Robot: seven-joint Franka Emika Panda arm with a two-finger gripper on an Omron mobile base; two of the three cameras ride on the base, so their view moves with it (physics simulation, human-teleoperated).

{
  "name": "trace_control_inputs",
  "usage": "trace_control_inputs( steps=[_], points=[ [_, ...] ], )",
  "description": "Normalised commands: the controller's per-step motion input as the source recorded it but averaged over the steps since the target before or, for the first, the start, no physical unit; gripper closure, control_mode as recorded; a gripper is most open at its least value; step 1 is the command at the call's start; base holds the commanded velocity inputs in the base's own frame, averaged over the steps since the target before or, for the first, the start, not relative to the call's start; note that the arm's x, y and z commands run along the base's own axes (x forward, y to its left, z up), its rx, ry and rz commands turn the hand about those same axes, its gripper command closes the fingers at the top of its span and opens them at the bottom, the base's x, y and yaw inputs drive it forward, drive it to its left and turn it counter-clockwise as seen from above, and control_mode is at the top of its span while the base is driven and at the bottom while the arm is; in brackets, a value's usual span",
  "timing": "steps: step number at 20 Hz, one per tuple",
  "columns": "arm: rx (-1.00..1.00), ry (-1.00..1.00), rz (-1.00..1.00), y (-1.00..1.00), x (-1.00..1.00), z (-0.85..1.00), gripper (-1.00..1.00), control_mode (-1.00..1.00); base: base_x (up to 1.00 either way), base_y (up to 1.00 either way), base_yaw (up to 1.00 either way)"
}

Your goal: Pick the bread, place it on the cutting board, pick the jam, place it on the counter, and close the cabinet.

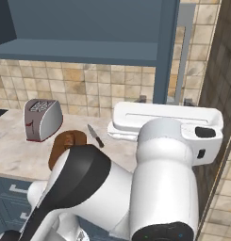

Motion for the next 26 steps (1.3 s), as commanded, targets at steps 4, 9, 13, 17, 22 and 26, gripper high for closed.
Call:
trace_control_inputs(
  steps=[4, 9, 13, 17, 22, 26],
  points=[
    [0.00, -0.01, 0.00, -0.09, 0.11, 0.00, -1.00, -1.00, 0.00, 0.00, 0.00],
    [0.00, 0.00, 0.00, -0.11, 0.19, 0.00, -1.00, -1.00, 0.00, 0.00, 0.00],
    [0.00, 0.00, 0.00, -0.07, 0.14, 0.00, -1.00, -1.00, 0.00, 0.00, 0.00],
    [0.00, 0.00, 0.00, 0.00, 0.12, 0.00, -1.00, -1.00, 0.00, 0.00, 0.00],
    [0.00, 0.00, 0.03, 0.00, 0.15, 0.00, -1.00, -1.00, 0.00, 0.00, 0.00],
    [0.00, 0.00, 0.07, 0.00, 0.17, 0.00, -1.00, -1.00, 0.00, 0.00, 0.00]
  ],
)
